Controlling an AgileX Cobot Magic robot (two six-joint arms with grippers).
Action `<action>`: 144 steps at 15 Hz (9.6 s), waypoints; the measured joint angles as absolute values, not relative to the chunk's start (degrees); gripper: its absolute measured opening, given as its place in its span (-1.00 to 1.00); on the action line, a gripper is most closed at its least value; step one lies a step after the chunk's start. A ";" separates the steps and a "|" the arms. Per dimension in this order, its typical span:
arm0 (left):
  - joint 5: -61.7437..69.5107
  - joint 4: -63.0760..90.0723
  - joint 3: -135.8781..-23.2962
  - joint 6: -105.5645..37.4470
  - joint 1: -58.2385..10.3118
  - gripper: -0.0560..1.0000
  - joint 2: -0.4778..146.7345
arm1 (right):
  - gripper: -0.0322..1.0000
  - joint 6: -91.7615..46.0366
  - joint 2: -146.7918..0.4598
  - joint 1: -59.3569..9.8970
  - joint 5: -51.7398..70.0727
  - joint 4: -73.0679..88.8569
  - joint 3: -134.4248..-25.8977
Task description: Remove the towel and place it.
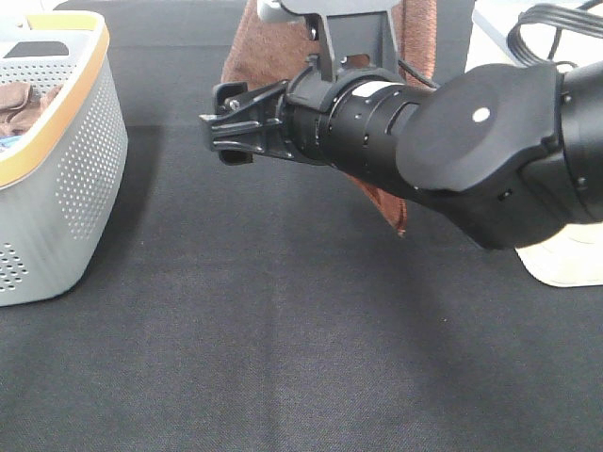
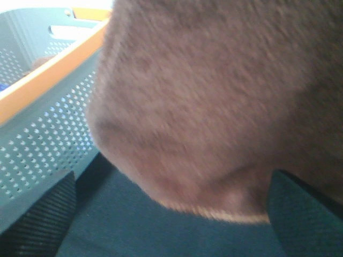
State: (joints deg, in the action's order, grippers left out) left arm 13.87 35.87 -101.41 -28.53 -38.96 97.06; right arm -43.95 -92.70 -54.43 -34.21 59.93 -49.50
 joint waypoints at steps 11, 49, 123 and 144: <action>16.79 35.87 -101.41 -28.53 -39.48 -0.89 97.00 | 0.82 -42.63 -92.88 -54.43 -36.67 59.53 -54.55; 15.01 20.51 -101.41 -28.53 -40.68 -0.89 100.27 | 0.03 -21.14 -103.02 -54.43 -42.23 10.37 -55.86; 48.53 8.14 -101.41 -8.82 -24.69 -0.89 100.38 | -0.94 -43.49 -85.54 -54.26 13.92 35.58 -52.20; 4.58 -24.58 -101.41 13.06 -19.25 -0.89 113.62 | -0.94 8.19 -108.75 -21.72 8.14 -31.46 -92.48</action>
State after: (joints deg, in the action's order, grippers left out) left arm 4.58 -24.58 -101.41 13.06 -19.25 113.62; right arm 8.19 -108.75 -21.72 8.14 -31.46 -92.48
